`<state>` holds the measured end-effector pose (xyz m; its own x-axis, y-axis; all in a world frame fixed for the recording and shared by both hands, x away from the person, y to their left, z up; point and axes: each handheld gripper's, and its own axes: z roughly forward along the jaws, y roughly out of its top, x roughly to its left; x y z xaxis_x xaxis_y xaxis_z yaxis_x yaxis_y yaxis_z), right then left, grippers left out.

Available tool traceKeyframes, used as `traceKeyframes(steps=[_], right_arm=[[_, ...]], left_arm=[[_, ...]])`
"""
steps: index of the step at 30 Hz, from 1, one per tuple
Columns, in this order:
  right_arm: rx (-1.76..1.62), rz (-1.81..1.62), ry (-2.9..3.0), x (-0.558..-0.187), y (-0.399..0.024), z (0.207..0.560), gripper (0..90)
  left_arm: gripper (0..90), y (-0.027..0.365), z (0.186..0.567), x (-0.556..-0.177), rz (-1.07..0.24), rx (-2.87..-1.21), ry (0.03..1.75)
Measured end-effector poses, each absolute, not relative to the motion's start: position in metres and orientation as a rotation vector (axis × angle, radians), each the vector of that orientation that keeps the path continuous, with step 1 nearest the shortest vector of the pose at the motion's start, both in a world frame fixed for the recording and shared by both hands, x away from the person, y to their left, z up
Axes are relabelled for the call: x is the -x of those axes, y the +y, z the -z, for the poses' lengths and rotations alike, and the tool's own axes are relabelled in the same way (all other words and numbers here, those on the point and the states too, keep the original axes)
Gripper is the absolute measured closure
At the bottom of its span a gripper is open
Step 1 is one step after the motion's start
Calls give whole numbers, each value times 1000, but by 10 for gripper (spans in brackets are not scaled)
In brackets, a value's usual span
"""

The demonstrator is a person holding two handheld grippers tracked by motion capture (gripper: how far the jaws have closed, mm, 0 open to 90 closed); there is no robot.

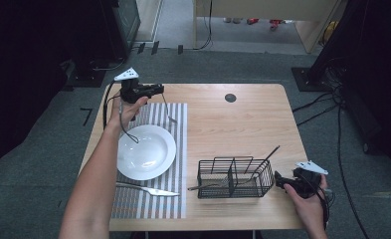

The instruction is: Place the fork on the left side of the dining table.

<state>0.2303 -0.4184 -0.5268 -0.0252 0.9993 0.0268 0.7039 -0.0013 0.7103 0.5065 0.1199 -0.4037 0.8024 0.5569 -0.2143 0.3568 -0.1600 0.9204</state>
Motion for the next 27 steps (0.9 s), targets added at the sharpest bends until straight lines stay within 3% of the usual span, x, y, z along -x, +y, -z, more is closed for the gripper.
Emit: traceKeyframes(steps=[9, 13, 17, 27], right_arm=[[-1753, -770, 1781, -230, -418, 527, 4], [-1753, -770, 1781, -230, -418, 527, 4], [-1756, -771, 1781, -230, -418, 527, 4], [-1753, -770, 1781, -230, -418, 527, 4]], left_arm=[[822, 164, 424, -505, -204, -1789, 858], [796, 185, 445, -504, -135, -1733, 991], [766, 205, 469, -506, 16, -1658, 1209], [726, 217, 495, -496, 45, -1649, 1322]])
